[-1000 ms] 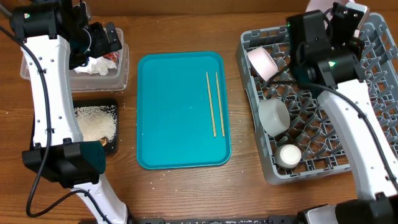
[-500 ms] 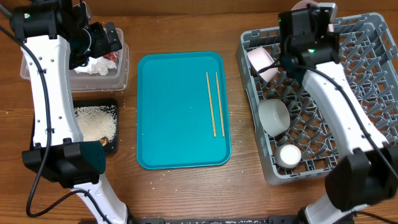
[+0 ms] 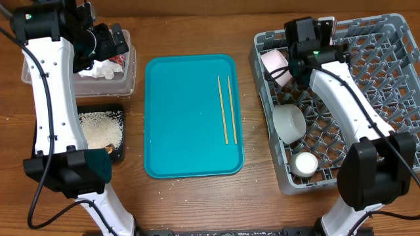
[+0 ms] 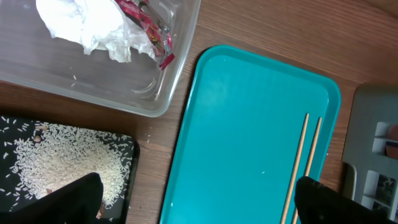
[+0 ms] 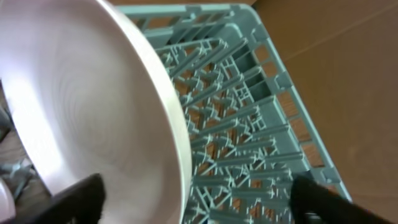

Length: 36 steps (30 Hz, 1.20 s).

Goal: Sort waste into correct bins and load items into the dishwasher
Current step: 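Carry the white plate to the rack back and stand it upright, then withdraw right gripper from the rack toward the chopsticks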

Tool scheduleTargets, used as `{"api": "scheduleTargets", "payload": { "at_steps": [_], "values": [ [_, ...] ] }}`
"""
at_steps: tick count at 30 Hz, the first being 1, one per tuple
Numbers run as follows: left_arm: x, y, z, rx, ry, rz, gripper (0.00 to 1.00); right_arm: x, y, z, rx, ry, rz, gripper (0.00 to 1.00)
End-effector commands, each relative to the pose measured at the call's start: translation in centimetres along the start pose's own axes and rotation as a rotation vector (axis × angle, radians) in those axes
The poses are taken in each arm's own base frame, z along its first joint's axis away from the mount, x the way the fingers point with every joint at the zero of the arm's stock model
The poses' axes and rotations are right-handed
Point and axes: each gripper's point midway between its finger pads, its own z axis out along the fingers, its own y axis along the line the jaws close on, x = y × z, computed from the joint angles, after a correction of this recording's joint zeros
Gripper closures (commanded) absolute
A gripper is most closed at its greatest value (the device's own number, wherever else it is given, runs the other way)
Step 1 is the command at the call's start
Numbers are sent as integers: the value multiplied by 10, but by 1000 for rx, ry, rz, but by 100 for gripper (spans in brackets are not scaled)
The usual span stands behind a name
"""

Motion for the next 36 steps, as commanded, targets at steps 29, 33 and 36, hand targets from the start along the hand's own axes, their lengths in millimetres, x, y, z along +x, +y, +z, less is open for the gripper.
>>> {"api": "scheduleTargets", "payload": {
  "at_steps": [29, 33, 36],
  "values": [
    [-4, 2, -6, -4, -22, 15, 0, 0, 104, -233, -978, 175, -18, 17],
    [-4, 2, -6, -4, -22, 15, 0, 24, 134, -214, -910, 254, 20, 22],
    [-4, 2, -6, -4, -22, 15, 0, 42, 153, -199, -891, 292, 13, 31]
  ]
}}
